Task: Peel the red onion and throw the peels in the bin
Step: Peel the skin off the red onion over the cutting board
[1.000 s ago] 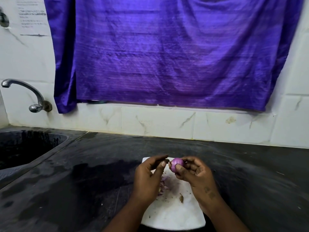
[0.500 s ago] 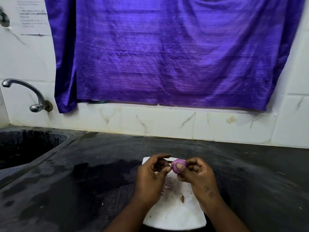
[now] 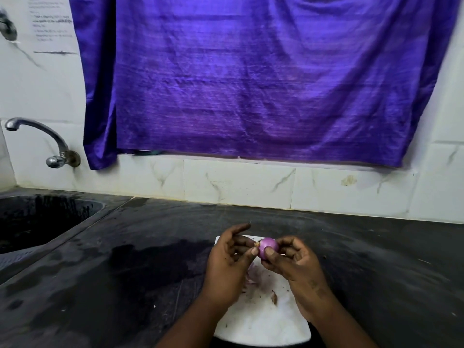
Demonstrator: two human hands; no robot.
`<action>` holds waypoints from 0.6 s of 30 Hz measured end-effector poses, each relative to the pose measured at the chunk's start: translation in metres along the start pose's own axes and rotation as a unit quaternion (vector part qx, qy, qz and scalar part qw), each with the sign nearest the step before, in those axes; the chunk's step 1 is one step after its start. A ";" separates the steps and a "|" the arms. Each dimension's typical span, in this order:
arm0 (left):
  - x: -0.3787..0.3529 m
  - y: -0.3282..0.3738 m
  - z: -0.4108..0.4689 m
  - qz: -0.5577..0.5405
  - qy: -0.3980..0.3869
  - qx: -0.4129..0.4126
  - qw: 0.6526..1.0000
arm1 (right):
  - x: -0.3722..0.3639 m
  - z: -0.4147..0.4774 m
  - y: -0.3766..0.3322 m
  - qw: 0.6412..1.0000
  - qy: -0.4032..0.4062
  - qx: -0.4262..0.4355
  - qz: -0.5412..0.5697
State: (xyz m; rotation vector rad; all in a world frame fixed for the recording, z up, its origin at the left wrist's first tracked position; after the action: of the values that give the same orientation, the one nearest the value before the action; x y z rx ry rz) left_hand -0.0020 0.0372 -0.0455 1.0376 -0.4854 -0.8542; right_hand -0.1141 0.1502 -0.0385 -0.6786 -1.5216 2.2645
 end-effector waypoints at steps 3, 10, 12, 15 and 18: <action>0.003 -0.001 0.003 -0.024 0.018 0.014 0.999 | 0.001 0.000 0.002 1.000 -0.006 -0.001 -0.027; 0.005 -0.005 0.003 -0.022 0.021 0.002 1.000 | -0.001 -0.001 0.004 1.000 -0.022 -0.013 -0.005; 0.003 -0.006 0.002 0.013 0.018 -0.015 1.000 | -0.002 -0.002 0.001 1.000 -0.022 -0.021 0.006; 0.002 -0.005 -0.001 0.039 0.008 -0.032 0.999 | -0.002 -0.002 -0.001 0.999 -0.022 -0.034 0.023; -0.001 -0.002 -0.002 0.033 -0.015 -0.019 0.999 | -0.001 -0.002 -0.003 0.998 -0.020 -0.038 0.035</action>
State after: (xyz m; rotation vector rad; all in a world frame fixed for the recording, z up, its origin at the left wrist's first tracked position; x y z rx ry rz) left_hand -0.0024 0.0382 -0.0484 0.9693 -0.5248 -0.8179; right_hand -0.1122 0.1527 -0.0360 -0.7222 -1.6347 2.2937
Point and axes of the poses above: each hand's wrist, its own z-axis towards the middle knuckle, its own x-axis out of the back of the hand, y = z × x, the point moved 1 cm from there along z, towards the middle knuckle, and after that the axes turned 12 degrees about -y, right-handed, at the moved point
